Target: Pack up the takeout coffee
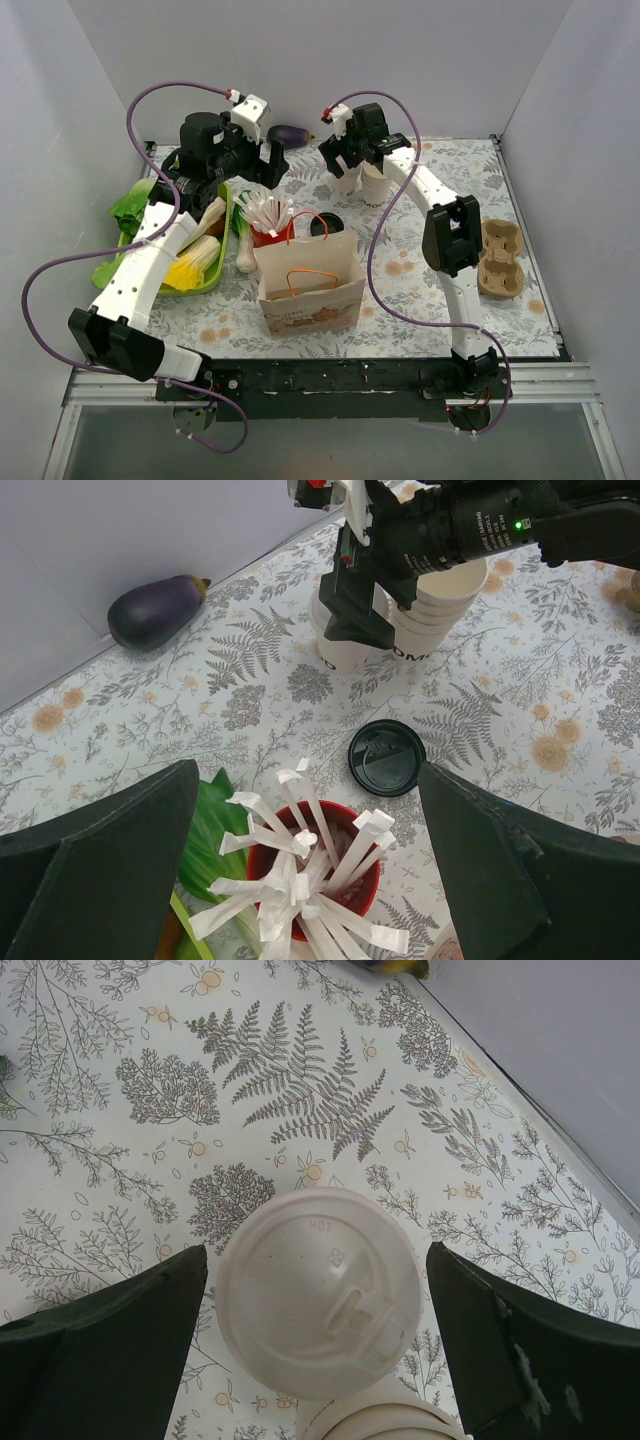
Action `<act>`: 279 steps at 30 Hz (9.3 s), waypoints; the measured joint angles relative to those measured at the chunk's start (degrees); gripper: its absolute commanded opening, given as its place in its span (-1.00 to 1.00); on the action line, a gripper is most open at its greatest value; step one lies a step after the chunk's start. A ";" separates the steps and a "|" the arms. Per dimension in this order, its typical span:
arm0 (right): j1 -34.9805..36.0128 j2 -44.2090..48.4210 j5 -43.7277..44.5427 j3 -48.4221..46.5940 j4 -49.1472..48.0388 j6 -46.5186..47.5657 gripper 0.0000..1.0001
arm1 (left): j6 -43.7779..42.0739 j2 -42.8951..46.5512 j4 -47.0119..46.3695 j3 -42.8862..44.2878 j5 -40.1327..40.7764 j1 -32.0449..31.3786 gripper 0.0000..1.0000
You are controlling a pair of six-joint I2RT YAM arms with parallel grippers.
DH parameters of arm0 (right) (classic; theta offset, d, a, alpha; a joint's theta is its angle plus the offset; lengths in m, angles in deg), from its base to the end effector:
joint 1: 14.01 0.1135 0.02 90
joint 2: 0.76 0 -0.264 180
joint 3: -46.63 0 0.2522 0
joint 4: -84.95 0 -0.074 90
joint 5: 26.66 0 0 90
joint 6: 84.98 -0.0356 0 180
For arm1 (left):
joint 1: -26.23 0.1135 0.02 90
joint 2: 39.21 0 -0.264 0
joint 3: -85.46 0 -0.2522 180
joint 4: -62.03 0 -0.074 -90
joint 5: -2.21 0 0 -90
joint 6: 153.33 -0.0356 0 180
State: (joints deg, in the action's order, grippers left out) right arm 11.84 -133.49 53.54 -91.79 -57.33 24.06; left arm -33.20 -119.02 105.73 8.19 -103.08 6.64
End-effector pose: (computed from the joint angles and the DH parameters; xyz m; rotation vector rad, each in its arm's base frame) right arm 0.4856 0.2420 0.2746 -0.9062 1.9288 0.2522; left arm 0.2860 -0.1117 0.4331 0.0008 2.0122 -0.8253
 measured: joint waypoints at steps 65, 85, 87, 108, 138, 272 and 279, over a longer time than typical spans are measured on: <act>0.46 34.42 -7.10 22.29 11.98 6.71 -0.06 | 2.12 0.79 -4.76 -3.30 -2.51 0.00 0.87; -2.32 66.23 -17.70 66.55 30.29 43.39 0.08 | 3.34 0.83 -5.73 -4.94 -4.92 0.00 0.87; -2.32 68.61 -18.80 68.59 32.02 49.18 0.09 | 3.34 0.83 -5.73 -4.94 -4.94 0.00 0.87; -3.43 68.87 -22.32 71.10 35.89 68.15 0.90 | 3.34 0.94 -5.42 -6.03 -5.09 0.00 0.87; -9.46 70.53 -23.34 60.00 42.97 45.38 0.92 | 4.55 2.99 -6.21 -9.66 -7.04 -0.02 0.87; 11.32 50.64 -23.41 55.15 49.64 64.17 0.92 | -1.18 7.30 -2.99 -14.69 -7.30 -1.57 0.89; 11.41 50.60 -23.32 55.21 49.66 64.02 0.88 | -1.18 7.30 -3.02 -14.69 -7.69 -1.57 0.89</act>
State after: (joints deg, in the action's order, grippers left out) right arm 23.25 -82.89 30.22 -36.58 -7.67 88.08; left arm -34.38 -111.72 102.71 -6.50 -110.77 5.07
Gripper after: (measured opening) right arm 0.952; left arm 0.945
